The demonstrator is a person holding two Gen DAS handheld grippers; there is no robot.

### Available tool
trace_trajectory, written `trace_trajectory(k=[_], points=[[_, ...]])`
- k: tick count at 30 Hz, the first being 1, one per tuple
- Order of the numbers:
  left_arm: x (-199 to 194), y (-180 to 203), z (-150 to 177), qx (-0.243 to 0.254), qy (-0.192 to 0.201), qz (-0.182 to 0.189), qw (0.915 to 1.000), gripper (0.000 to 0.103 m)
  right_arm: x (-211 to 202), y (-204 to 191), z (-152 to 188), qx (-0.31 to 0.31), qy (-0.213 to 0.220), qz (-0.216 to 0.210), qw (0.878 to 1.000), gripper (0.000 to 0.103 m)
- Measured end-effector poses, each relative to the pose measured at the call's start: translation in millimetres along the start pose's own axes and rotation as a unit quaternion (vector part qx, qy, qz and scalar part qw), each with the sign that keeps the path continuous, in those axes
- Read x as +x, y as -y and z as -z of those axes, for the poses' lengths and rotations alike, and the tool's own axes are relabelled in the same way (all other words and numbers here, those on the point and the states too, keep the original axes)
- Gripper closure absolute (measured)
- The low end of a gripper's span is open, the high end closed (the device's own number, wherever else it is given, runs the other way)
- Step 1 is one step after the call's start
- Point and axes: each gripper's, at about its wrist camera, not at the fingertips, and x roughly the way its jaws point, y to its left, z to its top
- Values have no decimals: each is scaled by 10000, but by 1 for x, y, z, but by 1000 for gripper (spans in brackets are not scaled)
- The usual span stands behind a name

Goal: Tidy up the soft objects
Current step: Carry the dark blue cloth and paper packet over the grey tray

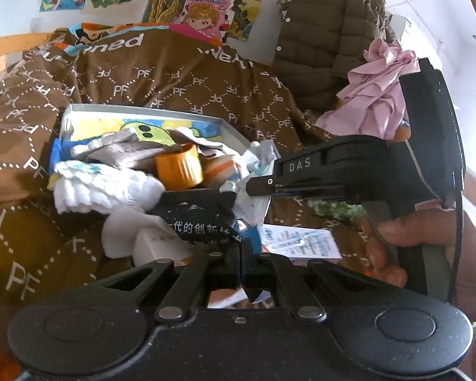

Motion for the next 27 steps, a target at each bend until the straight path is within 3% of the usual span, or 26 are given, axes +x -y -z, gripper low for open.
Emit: trace_trajectory(k=[9,15,27], points=[[-21,21,0,166,-92,174,9997,103,-36,16,-4,261,510,-93,9983,90],[-33,29,3,259,-215,191,9993,103,-40,15,-6,194,676,-245,9972,90],[-45,34,-10,199,-206,621,9977,103,-40,16,-10,209,944,-409,9945,90]])
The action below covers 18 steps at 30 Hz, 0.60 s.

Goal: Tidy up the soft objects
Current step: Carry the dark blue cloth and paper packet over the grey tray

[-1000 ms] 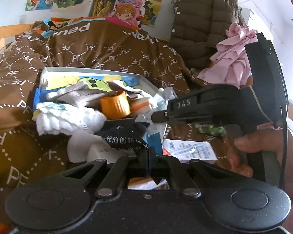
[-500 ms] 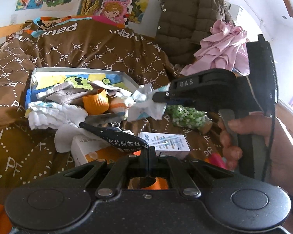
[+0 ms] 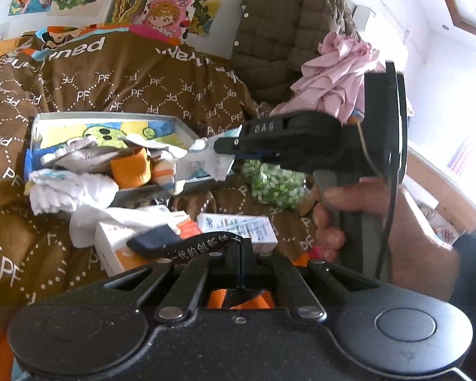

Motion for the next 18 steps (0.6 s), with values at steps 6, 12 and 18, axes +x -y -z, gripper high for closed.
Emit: trace_trajectory(k=[6,12,18], points=[[-12,-13,-19,-255,175,65,9995,103,5,-8,-4,-142,242,-229,9993,90],[-19,-31,-51,-284,613,-109,9977,103,19,-19,-4,-393,346,-391,9979,89],[-18,-56,-92,18,1259,-485,9909,103,34,-21,-4,-405,409,-379,9976,89]])
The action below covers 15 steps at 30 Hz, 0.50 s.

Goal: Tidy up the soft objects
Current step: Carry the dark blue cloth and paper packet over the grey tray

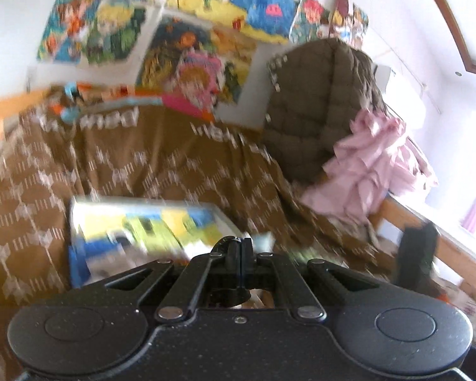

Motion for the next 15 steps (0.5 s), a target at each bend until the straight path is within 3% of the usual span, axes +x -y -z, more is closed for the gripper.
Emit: trace_trajectory(k=[8,15], points=[[35,-54,-34,-130,403,-363,9984,103,37,1,-8,119,136,-80,9998,89],[58,-97,-30,-270,486,-345,9979,103,65,-1,-12,131,140,-136,9997,89]])
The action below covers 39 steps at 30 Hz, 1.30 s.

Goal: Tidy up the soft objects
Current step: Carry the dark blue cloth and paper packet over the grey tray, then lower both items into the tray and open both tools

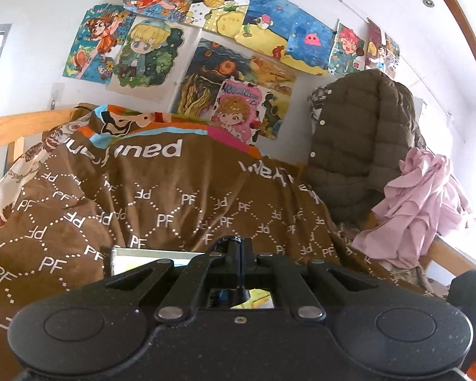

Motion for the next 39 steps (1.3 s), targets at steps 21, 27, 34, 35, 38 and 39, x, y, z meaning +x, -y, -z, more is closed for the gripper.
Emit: trace_trajectory(k=[21,27,34,35,38,39], points=[[41,-66,41,-420,-441,-383,9974,103,57,3,10,-25,-374,330,9988,85],[50,-65,51,-295,-708,-442,9961,101,60,0,13,-186,-497,453,9976,79],[56,-52,59,-42,-929,-423,9948,86,62,-3,14,-303,-633,521,9962,71],[57,-50,61,-21,-964,-440,9944,86,61,-3,14,-314,-646,537,9960,70],[59,-46,63,1,-1083,-515,9928,73,58,-4,13,-381,-651,603,9953,61],[58,-45,64,6,-1104,-566,9923,68,57,-4,13,-398,-640,616,9953,56]])
